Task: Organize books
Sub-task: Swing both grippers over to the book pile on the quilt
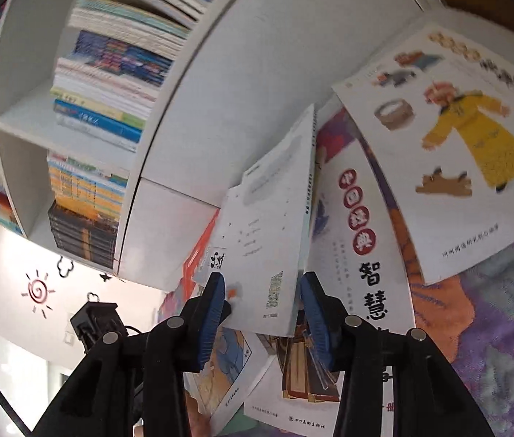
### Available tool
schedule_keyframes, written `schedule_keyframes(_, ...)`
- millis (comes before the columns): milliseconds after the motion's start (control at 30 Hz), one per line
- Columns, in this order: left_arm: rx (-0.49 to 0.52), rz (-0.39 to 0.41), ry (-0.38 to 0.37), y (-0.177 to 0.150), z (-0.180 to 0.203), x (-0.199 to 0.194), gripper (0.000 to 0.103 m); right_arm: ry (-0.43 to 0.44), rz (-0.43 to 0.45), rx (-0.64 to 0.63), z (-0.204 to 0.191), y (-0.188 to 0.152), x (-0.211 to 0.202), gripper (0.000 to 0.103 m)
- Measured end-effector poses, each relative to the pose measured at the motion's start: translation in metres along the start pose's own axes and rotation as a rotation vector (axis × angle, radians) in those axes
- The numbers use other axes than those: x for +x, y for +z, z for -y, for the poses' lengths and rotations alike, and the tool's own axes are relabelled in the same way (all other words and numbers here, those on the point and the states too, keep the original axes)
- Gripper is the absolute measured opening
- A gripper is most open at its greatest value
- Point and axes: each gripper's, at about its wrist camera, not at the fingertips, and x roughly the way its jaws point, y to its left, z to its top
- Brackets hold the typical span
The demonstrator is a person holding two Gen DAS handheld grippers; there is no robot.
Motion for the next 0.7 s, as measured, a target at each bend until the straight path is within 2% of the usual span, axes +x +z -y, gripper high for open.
schedule_keyframes(100, -0.006, -0.001, -0.018, 0.0, -0.002, 0.0, 0.036, -0.043, -0.047, 0.065, 0.016, 0.0, 0.012, 0.041)
schedule_keyframes(167, -0.002, -0.002, -0.025, -0.001, -0.002, -0.001, 0.036, -0.051, -0.059, 0.076, 0.021, 0.001, 0.015, 0.035)
schedule_keyframes(300, 0.011, 0.003, -0.017, -0.003, 0.0, -0.001, 0.036, -0.041, -0.077, 0.068, 0.019, 0.002, 0.018, 0.036)
schedule_keyframes(333, 0.009, 0.004, -0.019, -0.003, 0.0, -0.002, 0.036, -0.01, -0.082, 0.071, 0.019, 0.002, 0.019, 0.036)
schedule_keyframes(400, 0.002, 0.005, -0.028, -0.003, -0.001, -0.002, 0.036, 0.144, -0.098, 0.108, 0.022, 0.002, 0.018, 0.036)
schedule_keyframes(433, -0.001, 0.007, -0.033, -0.003, -0.002, -0.002, 0.036, 0.185, -0.099, 0.123, 0.022, 0.002, 0.019, 0.036)
schedule_keyframes(533, 0.001, 0.008, -0.037, -0.003, -0.002, -0.002, 0.036, 0.056, -0.052, 0.093, 0.019, -0.001, 0.018, 0.027)
schedule_keyframes(567, 0.004, 0.009, -0.034, -0.004, -0.001, -0.003, 0.036, 0.035, -0.015, 0.112, 0.021, -0.002, 0.017, 0.016)
schedule_keyframes(600, 0.005, 0.009, -0.033, -0.004, -0.001, -0.003, 0.036, 0.047, -0.001, 0.123, 0.022, -0.003, 0.017, 0.012)
schedule_keyframes(700, 0.002, 0.01, -0.037, -0.004, -0.001, -0.002, 0.036, 0.064, 0.001, 0.103, 0.017, -0.005, 0.019, 0.008)
